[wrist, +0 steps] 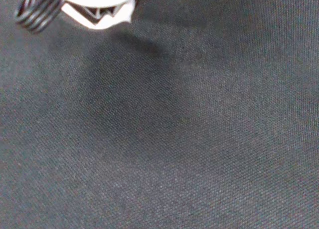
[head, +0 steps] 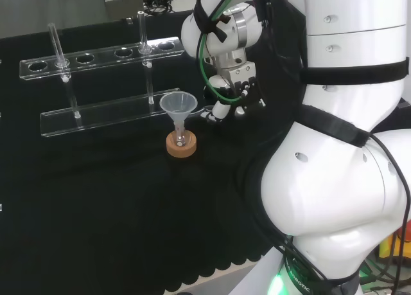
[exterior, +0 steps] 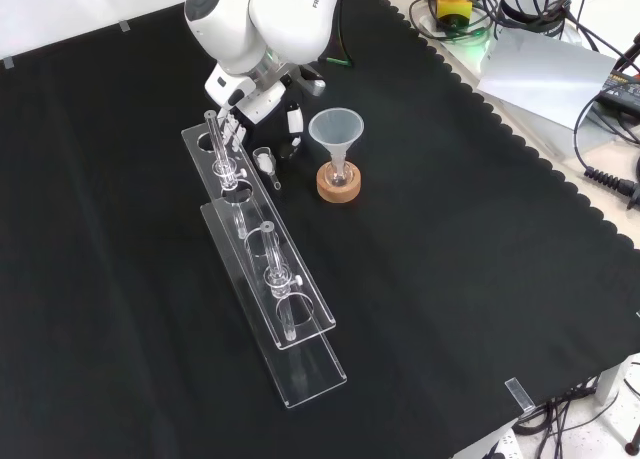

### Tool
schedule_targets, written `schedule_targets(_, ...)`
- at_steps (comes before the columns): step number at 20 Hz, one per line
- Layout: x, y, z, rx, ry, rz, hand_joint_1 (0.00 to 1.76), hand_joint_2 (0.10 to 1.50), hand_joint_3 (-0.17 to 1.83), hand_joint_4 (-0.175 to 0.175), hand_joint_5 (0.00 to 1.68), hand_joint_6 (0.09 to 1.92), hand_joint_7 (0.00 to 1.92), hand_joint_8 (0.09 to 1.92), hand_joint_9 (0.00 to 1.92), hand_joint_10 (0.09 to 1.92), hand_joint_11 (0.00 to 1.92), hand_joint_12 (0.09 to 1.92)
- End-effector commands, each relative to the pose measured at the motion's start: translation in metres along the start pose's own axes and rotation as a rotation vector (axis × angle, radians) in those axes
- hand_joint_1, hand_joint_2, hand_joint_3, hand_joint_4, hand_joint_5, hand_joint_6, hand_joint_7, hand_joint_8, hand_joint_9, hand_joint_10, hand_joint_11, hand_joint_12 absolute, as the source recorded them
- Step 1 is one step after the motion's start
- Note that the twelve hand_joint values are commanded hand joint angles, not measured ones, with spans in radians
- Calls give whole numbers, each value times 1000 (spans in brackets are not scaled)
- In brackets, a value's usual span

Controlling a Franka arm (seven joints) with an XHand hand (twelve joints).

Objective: Pick up the weighing funnel.

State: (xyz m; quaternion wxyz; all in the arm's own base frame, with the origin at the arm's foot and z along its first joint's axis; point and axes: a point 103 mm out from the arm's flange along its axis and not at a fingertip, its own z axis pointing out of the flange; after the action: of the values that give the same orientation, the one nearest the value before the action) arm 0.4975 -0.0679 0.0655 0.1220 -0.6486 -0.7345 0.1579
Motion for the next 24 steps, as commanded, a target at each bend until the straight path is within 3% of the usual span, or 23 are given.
schedule_targets(1, 2, 1, 2, 7, -12, 3, 906, 600, 707, -53, 595, 715, 359, 739, 669, 590, 403, 1343)
schedule_targets(18, 14, 9, 8, -4, -6, -2, 908, 601, 709, -52, 608, 770, 368, 742, 677, 589, 407, 1341)
schedule_targets(24, 12, 9, 9, 3, -17, 1, 908, 607, 710, -39, 734, 832, 377, 743, 683, 589, 411, 1341)
